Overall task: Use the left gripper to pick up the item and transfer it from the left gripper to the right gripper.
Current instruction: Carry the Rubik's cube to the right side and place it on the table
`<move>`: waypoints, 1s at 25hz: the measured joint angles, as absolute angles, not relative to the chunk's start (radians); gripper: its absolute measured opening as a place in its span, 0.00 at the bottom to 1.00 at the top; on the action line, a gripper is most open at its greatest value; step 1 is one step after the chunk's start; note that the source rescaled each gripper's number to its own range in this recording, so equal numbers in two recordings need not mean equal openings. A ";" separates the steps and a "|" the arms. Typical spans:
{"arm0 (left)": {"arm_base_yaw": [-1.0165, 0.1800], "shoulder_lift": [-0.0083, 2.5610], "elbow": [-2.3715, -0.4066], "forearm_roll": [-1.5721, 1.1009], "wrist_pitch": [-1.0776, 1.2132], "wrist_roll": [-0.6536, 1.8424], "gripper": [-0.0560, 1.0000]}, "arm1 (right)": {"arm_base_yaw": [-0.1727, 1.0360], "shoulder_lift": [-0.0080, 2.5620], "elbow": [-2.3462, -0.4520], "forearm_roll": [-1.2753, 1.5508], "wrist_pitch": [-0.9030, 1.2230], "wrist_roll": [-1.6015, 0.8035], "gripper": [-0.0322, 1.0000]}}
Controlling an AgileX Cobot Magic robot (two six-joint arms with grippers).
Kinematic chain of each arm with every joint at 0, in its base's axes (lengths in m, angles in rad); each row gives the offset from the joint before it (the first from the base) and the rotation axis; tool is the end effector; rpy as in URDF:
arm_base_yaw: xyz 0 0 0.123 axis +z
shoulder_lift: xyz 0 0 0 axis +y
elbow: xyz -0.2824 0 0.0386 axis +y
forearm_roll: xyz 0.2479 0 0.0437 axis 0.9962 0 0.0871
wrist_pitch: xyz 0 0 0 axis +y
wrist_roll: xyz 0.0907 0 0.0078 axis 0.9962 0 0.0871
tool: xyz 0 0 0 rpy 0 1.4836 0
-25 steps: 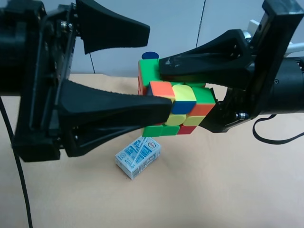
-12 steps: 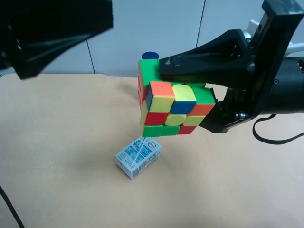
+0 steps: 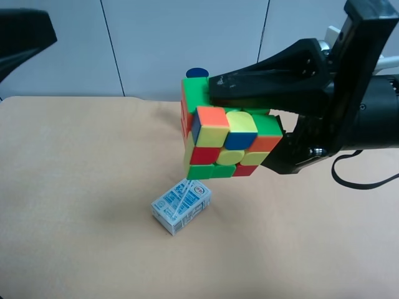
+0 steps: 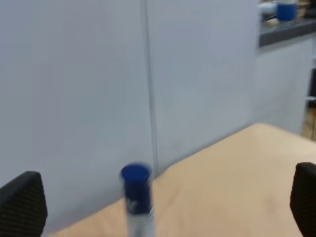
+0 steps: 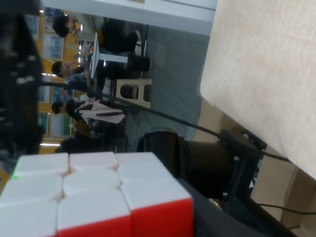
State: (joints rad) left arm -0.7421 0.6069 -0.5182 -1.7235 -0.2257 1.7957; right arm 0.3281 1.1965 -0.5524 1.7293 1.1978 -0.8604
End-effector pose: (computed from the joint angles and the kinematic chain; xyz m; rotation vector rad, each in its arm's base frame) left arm 0.1090 -0.0728 0.3341 0.4742 1.5459 -0.3425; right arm 0.1550 0.1413 0.2799 -0.2310 2.1209 1.9616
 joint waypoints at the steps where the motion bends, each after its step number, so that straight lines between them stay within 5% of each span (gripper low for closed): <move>1: -0.742 0.597 -0.508 -1.726 -0.226 1.795 1.00 | 0.328 1.196 -0.552 1.729 1.198 -0.860 0.03; 14: -0.742 0.577 -0.337 -1.733 0.015 1.759 1.00 | 0.328 1.196 -0.552 1.729 1.198 -0.860 0.03; 25: -0.742 0.577 -0.324 -1.733 0.062 1.201 1.00 | 0.328 1.196 -0.552 1.729 1.198 -0.850 0.03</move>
State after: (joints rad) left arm -0.7421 0.5768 -0.3243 -1.7328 0.0616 1.2005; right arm 0.3281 1.1965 -0.5524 1.7293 1.1978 -0.8496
